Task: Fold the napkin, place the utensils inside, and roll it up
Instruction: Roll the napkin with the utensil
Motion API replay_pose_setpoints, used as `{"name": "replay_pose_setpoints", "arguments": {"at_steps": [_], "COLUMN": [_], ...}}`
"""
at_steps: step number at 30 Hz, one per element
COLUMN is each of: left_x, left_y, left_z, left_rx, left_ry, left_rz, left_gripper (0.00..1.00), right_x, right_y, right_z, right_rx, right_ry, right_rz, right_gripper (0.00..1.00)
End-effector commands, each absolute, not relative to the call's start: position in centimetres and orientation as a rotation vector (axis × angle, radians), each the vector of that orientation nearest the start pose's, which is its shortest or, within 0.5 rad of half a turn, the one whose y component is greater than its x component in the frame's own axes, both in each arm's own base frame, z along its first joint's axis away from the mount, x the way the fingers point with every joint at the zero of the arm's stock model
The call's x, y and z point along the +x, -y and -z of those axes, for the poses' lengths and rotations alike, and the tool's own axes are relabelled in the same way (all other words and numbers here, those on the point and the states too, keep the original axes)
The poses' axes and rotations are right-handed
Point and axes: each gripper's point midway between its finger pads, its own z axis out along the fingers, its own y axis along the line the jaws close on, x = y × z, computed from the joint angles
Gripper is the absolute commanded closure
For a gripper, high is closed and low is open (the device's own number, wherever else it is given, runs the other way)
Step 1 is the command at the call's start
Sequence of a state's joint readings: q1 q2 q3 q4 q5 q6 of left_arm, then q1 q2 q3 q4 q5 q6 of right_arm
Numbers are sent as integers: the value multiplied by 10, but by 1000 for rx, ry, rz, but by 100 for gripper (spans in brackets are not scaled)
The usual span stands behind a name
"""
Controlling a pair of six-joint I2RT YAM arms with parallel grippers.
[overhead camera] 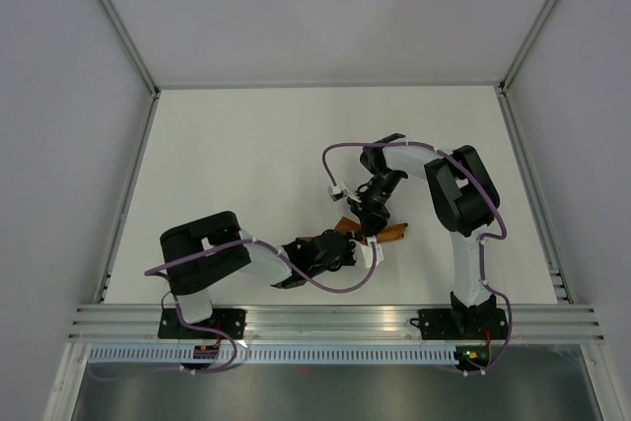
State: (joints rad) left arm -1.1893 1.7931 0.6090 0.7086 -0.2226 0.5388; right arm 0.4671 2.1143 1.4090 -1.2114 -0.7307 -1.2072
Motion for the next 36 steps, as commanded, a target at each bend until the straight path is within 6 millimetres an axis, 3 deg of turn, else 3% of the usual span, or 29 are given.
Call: {"name": "replay_pose_setpoints", "arguments": {"at_steps": [1, 4, 5, 8, 14, 19, 22, 26, 31, 36], "left_x": [211, 208, 208, 203, 201, 203, 200, 210, 216, 222], "left_y": [374, 373, 371, 370, 366, 363, 363, 353, 347, 350], "left_z": [-13, -9, -8, -2, 2, 8, 11, 18, 24, 34], "left_rx": [1484, 1478, 1471, 1481, 1443, 1419, 1405, 1330, 1259, 1221], "left_ry": [-1476, -1525, -1543, -1572, -1688, -1798, -1849, -1953, -2054, -2160], "left_rz": [237, 286, 298, 353, 544, 658, 739, 830, 916, 933], "left_gripper": [68, 76, 84, 98, 98, 98, 98, 98, 98, 98], "right_x": [229, 228, 228, 233, 256, 285, 307, 325, 315, 302], "right_y": [-189, -191, -192, -195, -202, -200, -188, -165, -154, -149], "right_z": [31, 29, 26, 17, -25, -64, -81, -98, -111, -106], "right_rx": [-2201, -2191, -2188, -2149, -2000, -1825, -1720, -1602, -1569, -1551], "right_ry": [-2112, -2110, -2105, -2086, -2039, -2035, -2032, -2037, -1970, -1961], "right_rz": [-1064, -1077, -1072, -1063, -1004, -941, -876, -795, -697, -654], "right_gripper": [86, 82, 80, 69, 55, 54, 53, 54, 53, 53]}}
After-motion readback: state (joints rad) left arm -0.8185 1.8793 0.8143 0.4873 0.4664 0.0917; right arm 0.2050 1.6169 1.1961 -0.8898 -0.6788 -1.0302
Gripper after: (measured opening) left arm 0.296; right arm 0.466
